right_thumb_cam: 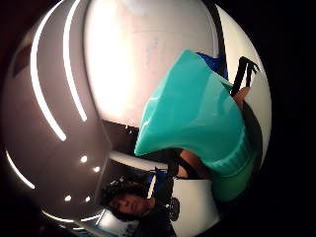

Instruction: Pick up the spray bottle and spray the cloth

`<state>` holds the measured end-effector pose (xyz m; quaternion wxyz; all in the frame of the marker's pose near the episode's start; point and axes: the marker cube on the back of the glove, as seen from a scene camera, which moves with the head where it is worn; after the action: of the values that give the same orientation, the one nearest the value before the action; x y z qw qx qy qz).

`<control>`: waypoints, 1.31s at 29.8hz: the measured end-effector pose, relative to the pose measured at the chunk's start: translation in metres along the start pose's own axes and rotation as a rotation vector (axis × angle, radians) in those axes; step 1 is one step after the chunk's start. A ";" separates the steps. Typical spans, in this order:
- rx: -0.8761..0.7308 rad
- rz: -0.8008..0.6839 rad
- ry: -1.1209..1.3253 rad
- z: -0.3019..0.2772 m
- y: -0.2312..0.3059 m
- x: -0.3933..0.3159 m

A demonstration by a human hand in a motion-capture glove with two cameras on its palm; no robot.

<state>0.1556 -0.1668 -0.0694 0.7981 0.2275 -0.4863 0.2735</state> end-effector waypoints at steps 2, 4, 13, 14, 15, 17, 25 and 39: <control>0.032 -0.043 -0.019 0.004 0.001 -0.003; 0.066 -0.090 -0.041 0.009 0.000 -0.005; 0.257 -0.268 -0.072 0.037 -0.039 0.002; 0.274 -0.274 -0.075 0.038 -0.045 0.004; 0.288 -0.277 -0.079 0.039 -0.052 0.005; 0.310 -0.273 -0.092 0.039 -0.065 0.009; 0.377 -0.184 -0.094 0.028 -0.102 0.017; 0.334 -0.098 0.009 0.024 -0.117 0.047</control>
<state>0.2344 -0.2586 -0.0289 0.7637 0.3791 -0.4189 0.3123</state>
